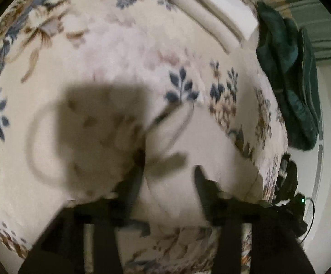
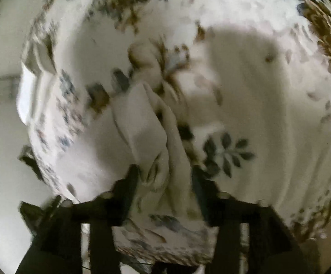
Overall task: Fold small clothes
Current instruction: 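Lift the folded shirt with both tools and carry it onto the white towels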
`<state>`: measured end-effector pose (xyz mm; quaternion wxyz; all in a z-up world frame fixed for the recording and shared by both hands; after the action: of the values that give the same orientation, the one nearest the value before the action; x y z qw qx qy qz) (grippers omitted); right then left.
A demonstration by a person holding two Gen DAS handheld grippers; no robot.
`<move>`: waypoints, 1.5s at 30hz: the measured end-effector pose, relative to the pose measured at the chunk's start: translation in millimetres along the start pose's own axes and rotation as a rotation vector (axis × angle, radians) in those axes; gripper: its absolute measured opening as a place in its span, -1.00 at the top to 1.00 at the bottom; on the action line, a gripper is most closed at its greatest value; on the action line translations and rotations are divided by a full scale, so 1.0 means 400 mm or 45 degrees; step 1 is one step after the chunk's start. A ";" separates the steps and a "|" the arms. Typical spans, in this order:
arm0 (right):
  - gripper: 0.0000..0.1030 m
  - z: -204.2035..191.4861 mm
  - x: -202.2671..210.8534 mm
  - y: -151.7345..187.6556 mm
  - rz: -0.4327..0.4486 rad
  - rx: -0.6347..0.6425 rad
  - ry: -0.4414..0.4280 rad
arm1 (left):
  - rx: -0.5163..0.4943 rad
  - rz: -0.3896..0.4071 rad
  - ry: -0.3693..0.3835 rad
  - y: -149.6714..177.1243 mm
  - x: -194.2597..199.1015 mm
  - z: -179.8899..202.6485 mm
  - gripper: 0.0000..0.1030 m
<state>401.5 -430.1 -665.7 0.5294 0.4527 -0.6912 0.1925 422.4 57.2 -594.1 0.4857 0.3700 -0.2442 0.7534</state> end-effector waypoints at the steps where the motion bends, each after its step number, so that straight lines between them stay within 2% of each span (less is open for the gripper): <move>1: -0.08 -0.001 0.001 -0.011 0.016 -0.017 -0.033 | -0.010 0.032 -0.008 -0.025 -0.001 0.003 -0.04; 3: -0.08 -0.004 -0.003 -0.045 0.046 -0.065 -0.099 | -0.035 0.051 -0.001 -0.063 -0.014 0.010 -0.04; 5: -0.08 -0.020 -0.024 -0.087 0.056 -0.089 -0.166 | -0.075 0.026 -0.033 -0.112 -0.065 0.017 -0.04; 7: -0.08 -0.043 -0.050 -0.120 0.058 -0.078 -0.180 | -0.099 -0.016 -0.063 -0.146 -0.121 0.023 -0.04; 9: -0.08 -0.070 -0.081 -0.147 0.055 -0.044 -0.188 | -0.146 -0.016 -0.085 -0.162 -0.158 0.037 0.00; 10: -0.06 -0.074 -0.095 -0.153 0.051 -0.039 -0.175 | -0.173 -0.013 -0.070 -0.165 -0.170 0.046 0.61; 11: 0.09 -0.081 -0.108 -0.159 0.057 -0.027 -0.158 | -0.198 -0.023 -0.066 -0.165 -0.180 0.055 0.94; 13: 0.73 -0.086 -0.117 -0.161 0.073 0.014 -0.127 | -0.252 -0.003 -0.112 -0.160 -0.183 0.068 0.94; 15: 0.79 -0.088 -0.108 -0.169 0.126 0.011 -0.138 | -0.250 0.030 -0.115 -0.157 -0.170 0.062 0.94; 18: 0.84 -0.072 -0.103 -0.191 0.195 0.001 -0.084 | -0.153 0.047 -0.117 -0.157 -0.161 0.010 0.94; 20: 0.84 -0.066 -0.127 -0.195 0.160 0.021 -0.026 | -0.101 0.025 -0.091 -0.153 -0.170 -0.009 0.93; 21: 0.81 -0.069 -0.148 -0.193 0.103 0.027 -0.002 | -0.070 0.009 -0.069 -0.151 -0.173 -0.014 0.93; 23: 0.55 -0.068 -0.152 -0.194 0.067 0.019 0.010 | -0.003 -0.005 0.011 -0.150 -0.164 -0.018 0.88; 24: 0.22 -0.068 -0.142 -0.193 0.058 0.020 -0.012 | 0.039 -0.014 0.075 -0.150 -0.151 -0.023 0.86; 25: -0.18 -0.066 -0.131 -0.189 0.055 0.024 -0.026 | 0.054 -0.008 0.096 -0.149 -0.137 -0.027 0.70; 26: -0.30 -0.062 -0.119 -0.183 0.050 0.032 -0.056 | 0.058 0.011 0.123 -0.146 -0.114 -0.035 0.33; 27: -0.45 -0.056 -0.110 -0.173 0.035 0.037 -0.112 | 0.050 0.028 0.154 -0.138 -0.093 -0.042 0.07; 28: -0.52 -0.041 -0.106 -0.160 0.007 0.041 -0.154 | 0.049 0.039 0.191 -0.128 -0.079 -0.054 -0.35; 29: -0.53 -0.031 -0.119 -0.149 -0.046 0.043 -0.201 | 0.054 0.040 0.221 -0.116 -0.072 -0.068 -0.39; 33: -0.53 0.012 -0.195 -0.092 -0.242 0.023 -0.351 | 0.096 -0.113 0.292 -0.058 -0.120 -0.121 -0.39; 35: -0.53 0.018 -0.236 -0.066 -0.308 0.018 -0.411 | 0.098 -0.143 0.332 -0.045 -0.144 -0.124 -0.39; 37: -0.53 0.014 -0.260 -0.052 -0.329 0.008 -0.464 | 0.102 -0.149 0.358 -0.040 -0.161 -0.117 -0.39; 39: -0.53 0.006 -0.276 -0.047 -0.335 -0.020 -0.511 | 0.093 -0.148 0.344 -0.042 -0.167 -0.105 -0.39; 42: -0.53 -0.011 -0.284 -0.041 -0.337 -0.023 -0.536 | 0.001 -0.141 0.314 -0.037 -0.164 -0.057 -0.35; 43: -0.52 -0.018 -0.285 -0.039 -0.337 -0.016 -0.536 | -0.021 -0.143 0.308 -0.031 -0.171 -0.046 -0.30; 44: -0.52 -0.027 -0.287 -0.036 -0.337 -0.005 -0.533 | -0.052 -0.142 0.278 -0.027 -0.176 -0.027 0.11; 45: -0.45 -0.035 -0.288 -0.036 -0.338 0.000 -0.527 | -0.065 -0.151 0.254 -0.025 -0.185 -0.016 0.39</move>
<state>424.7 -378.3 -768.2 0.3971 0.5696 -0.7193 0.0244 448.3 25.2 -656.8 0.5606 0.2944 -0.1916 0.7499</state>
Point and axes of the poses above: each gripper's, at about its wrist camera, not at the fingertips, and x roughly against the way its jaws point, z to its right, y to its underside, the point moved 4 cm from there along -x, roughly the way its jaws point, and after that the axes turned 6 degrees about y, right-handed, at the moved point
